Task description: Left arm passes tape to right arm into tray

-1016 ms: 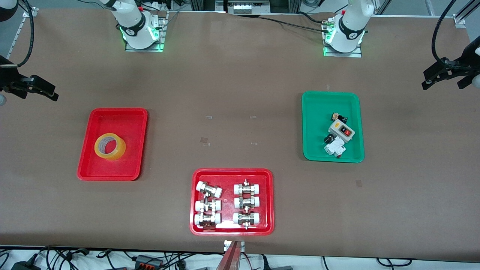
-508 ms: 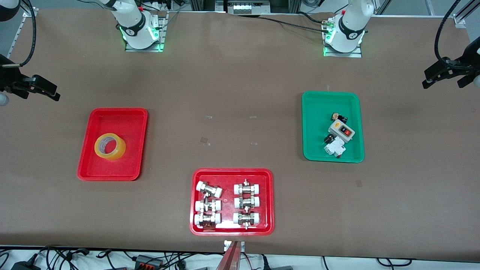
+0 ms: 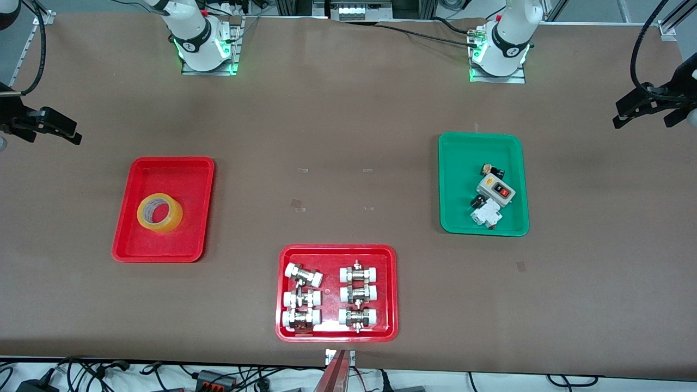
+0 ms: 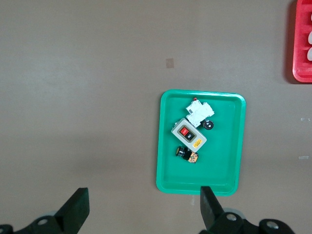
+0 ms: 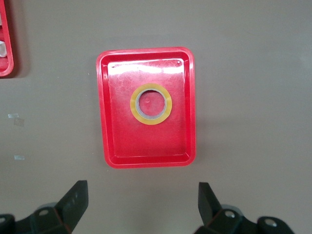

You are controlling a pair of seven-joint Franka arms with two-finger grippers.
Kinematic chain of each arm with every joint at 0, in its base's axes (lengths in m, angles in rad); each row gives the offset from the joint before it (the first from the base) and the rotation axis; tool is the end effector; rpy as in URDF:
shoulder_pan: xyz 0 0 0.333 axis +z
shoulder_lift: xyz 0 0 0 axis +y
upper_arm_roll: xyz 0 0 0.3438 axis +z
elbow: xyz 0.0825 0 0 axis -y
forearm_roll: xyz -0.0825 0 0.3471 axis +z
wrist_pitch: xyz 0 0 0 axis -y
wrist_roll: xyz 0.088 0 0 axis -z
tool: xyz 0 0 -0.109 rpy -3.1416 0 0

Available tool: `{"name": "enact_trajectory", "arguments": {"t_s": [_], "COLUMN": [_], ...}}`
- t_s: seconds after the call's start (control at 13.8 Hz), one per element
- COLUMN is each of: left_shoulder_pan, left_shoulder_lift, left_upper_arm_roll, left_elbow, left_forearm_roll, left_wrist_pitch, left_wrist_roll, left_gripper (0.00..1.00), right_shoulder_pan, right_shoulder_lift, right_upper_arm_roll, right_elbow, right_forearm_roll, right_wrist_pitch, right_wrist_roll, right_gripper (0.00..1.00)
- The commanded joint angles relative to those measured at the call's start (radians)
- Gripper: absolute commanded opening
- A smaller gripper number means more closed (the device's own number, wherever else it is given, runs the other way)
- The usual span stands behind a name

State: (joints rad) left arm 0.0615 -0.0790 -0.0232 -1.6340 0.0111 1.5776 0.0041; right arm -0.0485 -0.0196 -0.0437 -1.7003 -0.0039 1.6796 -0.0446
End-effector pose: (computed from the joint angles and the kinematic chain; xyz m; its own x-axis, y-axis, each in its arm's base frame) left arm 0.4909 0.0194 0.6632 0.9992 0.0341 0.0225 0.0344 -0.9993 -0.0130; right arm 0.5154 -0.0483 0.6132 0.9989 -0.0471 -0.0013 -0.0471 -0.9989 0.0030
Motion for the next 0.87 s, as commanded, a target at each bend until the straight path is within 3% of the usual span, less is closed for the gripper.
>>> {"name": "enact_trajectory", "arguments": {"t_s": [0.0,0.8], "left_shoulder_pan": [0.006,0.006], "left_shoulder_lift": [0.007,0.007], "left_upper_arm_roll": [-0.001,0.002], "left_elbow": [0.026,0.023], "left_forearm_roll": [-0.016,-0.023], "left_wrist_pitch": [-0.025,-0.025], "left_wrist_roll": [0.007,0.008], "left_gripper": [1.0,1.0], "right_shoulder_pan": [-0.002,-0.014], "right_shoulder_lift": [-0.013,-0.022], "right_upper_arm_roll": [-0.001,0.024], "right_elbow": [-0.002,-0.004], "right_forearm_roll": [0.019,0.021], "right_wrist_pitch": [0.003,-0.018], "right_wrist_roll": [-0.012,-0.003], "right_gripper": [1.0,1.0]}}
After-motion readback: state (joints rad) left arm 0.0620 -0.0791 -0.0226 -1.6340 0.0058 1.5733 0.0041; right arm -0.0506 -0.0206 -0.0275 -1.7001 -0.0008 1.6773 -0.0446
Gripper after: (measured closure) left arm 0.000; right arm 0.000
